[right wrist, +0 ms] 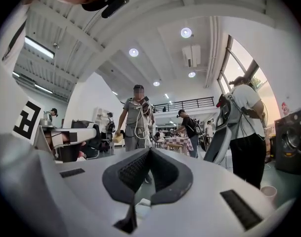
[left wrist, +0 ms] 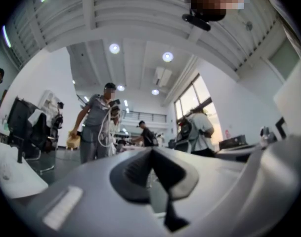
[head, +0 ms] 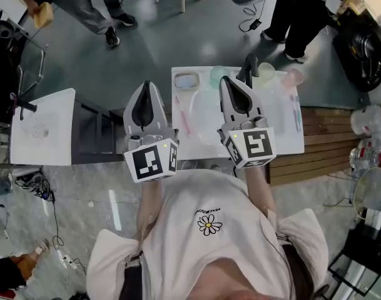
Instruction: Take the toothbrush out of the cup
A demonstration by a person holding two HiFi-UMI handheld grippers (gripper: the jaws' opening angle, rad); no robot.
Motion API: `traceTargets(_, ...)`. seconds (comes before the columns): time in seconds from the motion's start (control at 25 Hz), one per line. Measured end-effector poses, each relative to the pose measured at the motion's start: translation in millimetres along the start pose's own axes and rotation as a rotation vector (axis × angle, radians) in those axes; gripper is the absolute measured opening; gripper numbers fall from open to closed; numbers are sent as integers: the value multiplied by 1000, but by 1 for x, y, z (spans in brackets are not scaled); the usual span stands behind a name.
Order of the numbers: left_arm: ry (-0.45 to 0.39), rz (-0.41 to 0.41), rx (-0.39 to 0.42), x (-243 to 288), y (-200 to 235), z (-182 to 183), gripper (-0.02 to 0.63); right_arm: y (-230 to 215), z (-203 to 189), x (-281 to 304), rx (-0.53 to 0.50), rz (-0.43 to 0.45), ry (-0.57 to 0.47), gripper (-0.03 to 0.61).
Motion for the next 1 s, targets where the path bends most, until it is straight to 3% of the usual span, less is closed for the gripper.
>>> traceTargets(1.0,10,-54,-7,-8,-23,-1,8,-12,-8,-25,26,-57,33,-1)
Point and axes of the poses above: the fingertips, and each gripper's own axes: x forward along the fingers, y to its left, z out of its top, the point moved 4 cm from there along -x, backward along the fingers, and after that the axes turned 9 degrees about x, right-handed, at the moved point
